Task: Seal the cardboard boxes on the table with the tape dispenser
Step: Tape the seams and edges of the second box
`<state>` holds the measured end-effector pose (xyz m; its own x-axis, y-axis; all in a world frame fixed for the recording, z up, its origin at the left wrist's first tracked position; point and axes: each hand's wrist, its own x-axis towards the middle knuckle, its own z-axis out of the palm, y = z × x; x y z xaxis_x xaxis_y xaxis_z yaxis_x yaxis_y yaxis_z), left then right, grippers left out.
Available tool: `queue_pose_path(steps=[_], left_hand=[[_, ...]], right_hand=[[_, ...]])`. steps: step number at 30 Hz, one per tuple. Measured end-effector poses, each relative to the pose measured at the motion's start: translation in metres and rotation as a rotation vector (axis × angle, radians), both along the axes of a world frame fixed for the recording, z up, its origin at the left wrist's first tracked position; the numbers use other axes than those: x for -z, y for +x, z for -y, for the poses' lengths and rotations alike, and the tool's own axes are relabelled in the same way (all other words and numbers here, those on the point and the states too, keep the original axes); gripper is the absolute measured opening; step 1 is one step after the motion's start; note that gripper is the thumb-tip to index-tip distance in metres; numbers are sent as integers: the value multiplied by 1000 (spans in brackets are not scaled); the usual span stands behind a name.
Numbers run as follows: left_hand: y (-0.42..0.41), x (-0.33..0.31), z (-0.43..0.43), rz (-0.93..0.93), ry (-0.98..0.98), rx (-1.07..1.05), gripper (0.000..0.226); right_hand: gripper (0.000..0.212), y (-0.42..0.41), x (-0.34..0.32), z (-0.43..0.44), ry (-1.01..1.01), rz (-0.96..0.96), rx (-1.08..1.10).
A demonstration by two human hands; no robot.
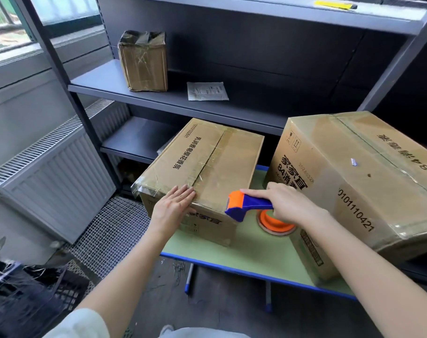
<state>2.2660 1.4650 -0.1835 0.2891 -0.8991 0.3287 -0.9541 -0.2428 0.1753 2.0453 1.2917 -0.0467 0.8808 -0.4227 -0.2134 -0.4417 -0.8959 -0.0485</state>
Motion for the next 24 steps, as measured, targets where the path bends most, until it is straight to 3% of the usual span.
queue_pose_path(steps=[6, 10, 14, 16, 19, 24], left_hand=[[3, 1, 0, 24, -63, -11, 40], [0, 1, 2, 25, -73, -16, 50], [-7, -4, -2, 150, -55, -42, 52], [-27, -8, 0, 191, -24, 14, 64], [-66, -11, 19, 155, 2, 166, 68], [-80, -7, 36, 31, 7, 183, 59]], right_hand=[[76, -23, 9, 3, 5, 52, -17], [77, -47, 0, 19, 3, 8, 44], [72, -41, 2, 9, -38, 0, -12], [70, -41, 5, 7, -38, -2, -12], [68, -42, 8, 7, -24, -14, -3], [69, -48, 2, 4, 19, -13, 74]])
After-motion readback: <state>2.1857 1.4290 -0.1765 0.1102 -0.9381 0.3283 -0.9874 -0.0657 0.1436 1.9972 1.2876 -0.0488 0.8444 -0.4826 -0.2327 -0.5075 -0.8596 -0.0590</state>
